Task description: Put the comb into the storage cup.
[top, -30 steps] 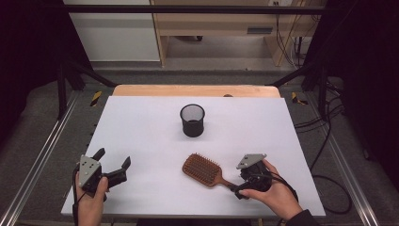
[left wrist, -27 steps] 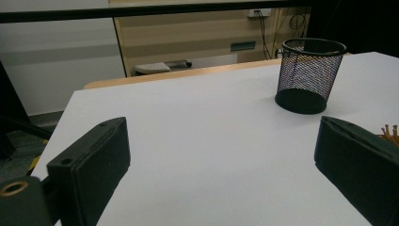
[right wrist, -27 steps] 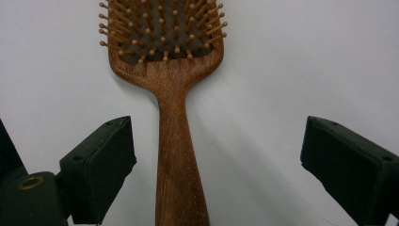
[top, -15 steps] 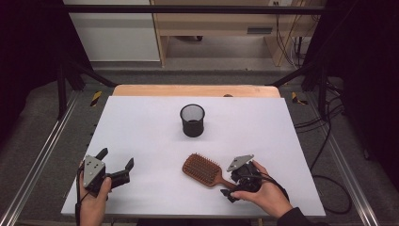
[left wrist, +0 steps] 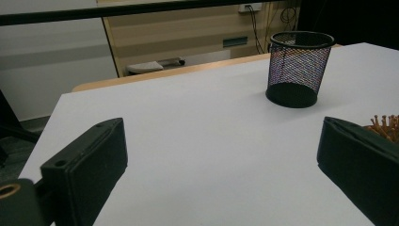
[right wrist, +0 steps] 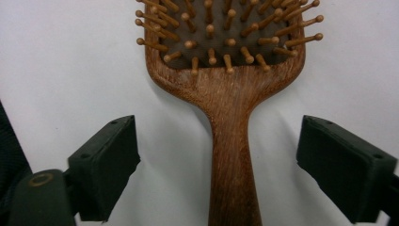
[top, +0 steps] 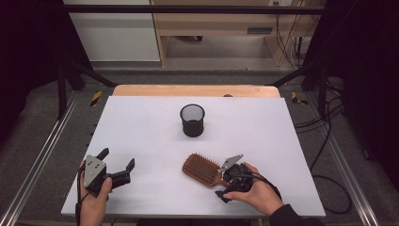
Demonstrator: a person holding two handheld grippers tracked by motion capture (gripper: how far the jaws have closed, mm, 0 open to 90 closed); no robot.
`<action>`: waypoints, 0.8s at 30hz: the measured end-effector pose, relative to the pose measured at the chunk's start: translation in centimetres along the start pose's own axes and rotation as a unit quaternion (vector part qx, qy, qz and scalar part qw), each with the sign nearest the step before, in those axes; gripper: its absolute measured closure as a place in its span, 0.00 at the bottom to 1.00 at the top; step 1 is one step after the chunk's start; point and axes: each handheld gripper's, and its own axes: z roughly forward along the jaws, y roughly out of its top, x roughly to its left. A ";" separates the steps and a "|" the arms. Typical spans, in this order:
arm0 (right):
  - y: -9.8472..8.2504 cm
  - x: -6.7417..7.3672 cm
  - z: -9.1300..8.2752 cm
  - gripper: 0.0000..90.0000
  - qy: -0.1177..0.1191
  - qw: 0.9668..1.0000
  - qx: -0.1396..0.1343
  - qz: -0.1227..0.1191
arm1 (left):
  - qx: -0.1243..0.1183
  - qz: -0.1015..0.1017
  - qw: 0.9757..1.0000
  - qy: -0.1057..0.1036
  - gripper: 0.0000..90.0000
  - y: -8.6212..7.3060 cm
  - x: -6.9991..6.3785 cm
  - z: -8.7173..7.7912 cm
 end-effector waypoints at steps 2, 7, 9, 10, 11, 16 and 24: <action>0.1 -0.1 0.0 0.27 0.000 1.000 0.004 0.001 | 0.000 -0.001 1.000 0.000 0.03 0.0 0.0 0.0; 0.2 -0.4 0.0 0.41 0.001 1.000 0.016 0.003 | 0.001 0.000 1.000 -0.001 0.03 0.0 0.0 0.0; 0.3 -0.4 0.0 0.45 -0.001 1.000 0.018 0.001 | 0.001 0.001 1.000 -0.001 0.03 0.0 0.0 0.0; 0.3 -0.5 -0.1 0.47 -0.001 1.000 0.018 0.000 | 0.001 0.001 1.000 -0.002 0.03 0.0 0.0 0.0; 0.3 -0.5 -0.1 0.49 0.001 1.000 0.018 0.000 | 0.001 0.001 1.000 -0.002 0.03 0.0 0.0 0.0; 0.4 -0.6 -0.2 0.59 -0.002 1.000 0.019 -0.003 | 0.001 0.001 1.000 -0.004 0.03 0.0 -0.1 0.1; 0.6 0.0 -0.2 0.71 -0.012 0.999 0.029 -0.010 | 0.004 0.005 1.000 -0.008 0.03 0.0 -0.3 0.1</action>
